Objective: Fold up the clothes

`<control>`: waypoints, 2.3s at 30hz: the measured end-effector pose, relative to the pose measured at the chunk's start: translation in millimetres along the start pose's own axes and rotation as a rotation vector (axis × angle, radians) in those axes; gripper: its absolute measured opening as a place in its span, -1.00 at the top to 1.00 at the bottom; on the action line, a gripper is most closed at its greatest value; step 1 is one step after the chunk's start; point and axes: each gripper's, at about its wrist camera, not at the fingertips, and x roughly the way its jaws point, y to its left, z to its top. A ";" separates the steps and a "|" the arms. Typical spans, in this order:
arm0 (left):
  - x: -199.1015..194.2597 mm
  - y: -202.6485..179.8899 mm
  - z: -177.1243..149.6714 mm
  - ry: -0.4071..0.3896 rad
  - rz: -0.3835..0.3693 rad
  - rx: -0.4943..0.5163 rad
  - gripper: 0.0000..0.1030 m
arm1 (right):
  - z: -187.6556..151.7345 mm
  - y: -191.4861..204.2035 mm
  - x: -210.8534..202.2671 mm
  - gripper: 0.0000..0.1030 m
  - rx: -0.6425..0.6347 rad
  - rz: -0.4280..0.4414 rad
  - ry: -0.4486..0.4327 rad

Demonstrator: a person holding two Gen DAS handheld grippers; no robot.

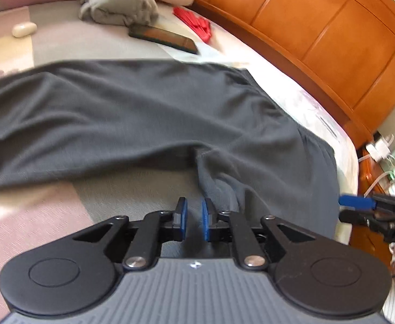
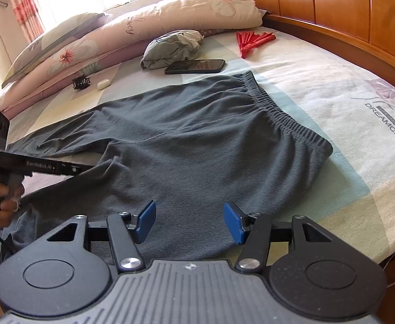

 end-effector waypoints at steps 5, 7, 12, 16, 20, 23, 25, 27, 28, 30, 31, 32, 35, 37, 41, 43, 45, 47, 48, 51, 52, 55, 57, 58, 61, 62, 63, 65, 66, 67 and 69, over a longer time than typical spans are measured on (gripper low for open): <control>-8.6 -4.1 -2.6 -0.014 0.021 0.036 0.51 | 0.3 3.3 -0.4 -0.20 -0.014 0.003 -0.002; -11.9 -5.4 -4.9 -0.011 0.022 0.053 0.46 | 0.0 4.3 -0.2 -0.20 -0.018 0.004 -0.001; -15.1 -12.0 -13.2 0.021 0.032 0.123 0.45 | -0.9 7.5 1.7 -0.21 -0.028 0.006 0.005; -13.3 -21.0 -18.4 0.035 0.062 0.218 0.45 | -1.6 9.5 2.2 -0.21 -0.045 0.001 0.006; -8.3 -33.1 -19.0 0.064 0.095 0.313 0.58 | -2.9 9.6 3.9 -0.21 -0.043 0.001 0.012; -8.2 -35.1 -17.3 0.066 0.102 0.297 0.97 | -2.7 10.5 3.6 -0.21 -0.047 0.006 0.011; -11.5 -30.1 -13.6 0.030 0.181 0.285 0.98 | -2.5 10.9 2.1 -0.21 -0.051 0.005 0.006; -15.9 -15.7 -6.5 0.007 0.212 0.215 0.99 | -2.3 11.2 0.7 -0.21 -0.053 0.004 0.002; -18.0 -11.9 -4.7 0.001 0.218 0.201 0.98 | -2.2 11.3 0.3 -0.21 -0.053 0.004 0.002; -22.3 -5.3 -1.4 -0.009 0.228 0.178 0.98 | -1.9 11.2 -0.5 -0.21 -0.054 0.002 0.001; -27.2 -3.6 -0.6 -0.021 0.219 0.164 0.98 | -2.0 10.9 -0.8 -0.21 -0.054 0.001 0.000; -32.4 -2.2 0.2 -0.034 0.207 0.151 0.97 | -2.1 10.5 -0.8 -0.21 -0.051 0.000 0.000; -48.2 2.1 2.4 -0.073 0.171 0.111 0.92 | -2.2 10.7 0.5 -0.21 -0.045 0.003 0.003; -57.6 2.6 -0.6 -0.078 0.151 0.078 0.91 | -2.6 13.0 1.7 -0.21 -0.052 0.008 0.009; -70.3 8.2 -18.1 -0.037 0.106 -0.025 0.77 | -2.8 18.8 5.1 -0.21 -0.068 0.020 0.016; -76.7 10.8 -31.5 -0.023 0.116 -0.068 0.75 | -3.1 22.3 6.3 -0.21 -0.074 0.026 0.019; -84.8 13.3 -43.7 -0.025 0.130 -0.099 0.75 | -3.5 26.5 7.3 -0.21 -0.083 0.033 0.022; -95.7 17.7 -50.7 -0.053 0.150 -0.115 0.74 | -3.7 30.5 7.6 -0.21 -0.093 0.040 0.024; -101.5 21.3 -51.9 -0.071 0.162 -0.123 0.74 | -3.6 32.4 7.6 -0.21 -0.098 0.044 0.025; -109.3 32.6 -48.5 -0.084 0.214 -0.112 0.54 | -3.2 37.9 7.7 -0.21 -0.104 0.053 0.026; -107.8 33.2 -47.2 -0.074 0.223 -0.087 0.47 | -3.4 39.4 7.2 -0.21 -0.106 0.054 0.025; -96.9 29.1 -49.3 -0.024 0.226 -0.013 0.31 | -3.6 43.1 5.6 -0.23 -0.112 0.054 0.022; -88.9 25.4 -54.4 0.003 0.240 0.041 0.29 | -3.3 43.6 4.7 -0.24 -0.114 0.050 0.022; -84.4 23.7 -57.2 0.016 0.255 0.061 0.29 | -3.0 43.7 4.5 -0.25 -0.114 0.047 0.022; -80.3 16.3 -63.2 0.014 0.283 0.124 0.32 | -2.3 43.8 3.8 -0.25 -0.117 0.039 0.023; -79.7 13.2 -64.1 0.015 0.292 0.145 0.54 | -2.3 43.9 3.9 -0.25 -0.118 0.038 0.023; -79.1 11.5 -64.0 0.009 0.312 0.157 0.82 | -2.4 44.1 4.0 -0.25 -0.118 0.037 0.024; -76.7 11.5 -61.8 -0.006 0.372 0.168 0.84 | -2.7 44.5 4.9 -0.25 -0.114 0.039 0.026; -76.0 16.6 -58.3 -0.011 0.396 0.146 0.86 | -2.7 44.7 5.6 -0.25 -0.112 0.041 0.027; -75.4 22.2 -54.6 -0.015 0.418 0.122 0.86 | -2.8 45.3 5.9 -0.25 -0.111 0.044 0.029; -78.3 29.9 -48.4 -0.035 0.433 0.083 0.86 | -3.1 47.8 4.9 -0.25 -0.123 0.045 0.029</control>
